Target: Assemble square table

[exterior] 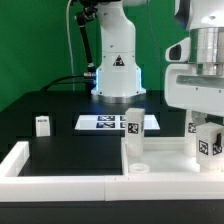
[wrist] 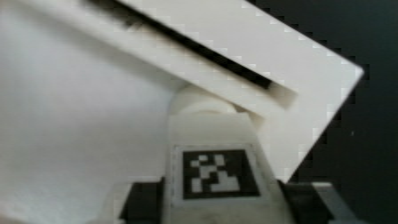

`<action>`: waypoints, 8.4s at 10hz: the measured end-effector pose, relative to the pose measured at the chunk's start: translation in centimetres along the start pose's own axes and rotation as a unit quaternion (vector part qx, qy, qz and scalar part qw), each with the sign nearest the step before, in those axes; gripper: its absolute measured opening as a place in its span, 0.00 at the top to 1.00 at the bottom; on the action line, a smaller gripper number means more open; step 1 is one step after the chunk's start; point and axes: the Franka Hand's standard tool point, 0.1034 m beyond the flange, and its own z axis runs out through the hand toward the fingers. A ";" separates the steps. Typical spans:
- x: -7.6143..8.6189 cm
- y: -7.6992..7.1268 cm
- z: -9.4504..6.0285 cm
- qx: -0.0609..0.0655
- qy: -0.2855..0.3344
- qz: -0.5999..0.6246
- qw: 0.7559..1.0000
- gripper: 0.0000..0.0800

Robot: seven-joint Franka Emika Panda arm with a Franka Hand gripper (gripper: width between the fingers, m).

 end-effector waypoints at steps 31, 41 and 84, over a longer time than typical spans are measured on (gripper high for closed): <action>0.9 -1.4 -0.6 0.014 0.001 -0.180 0.984 0.50; 2.9 -1.5 -1.2 0.019 0.004 -0.154 0.988 1.00; 0.0 -0.7 0.0 0.039 -0.018 -0.187 0.981 0.19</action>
Offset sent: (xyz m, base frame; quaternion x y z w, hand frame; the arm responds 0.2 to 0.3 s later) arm 0.0172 -0.0092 0.0028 0.0574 -0.0103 0.3049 0.9506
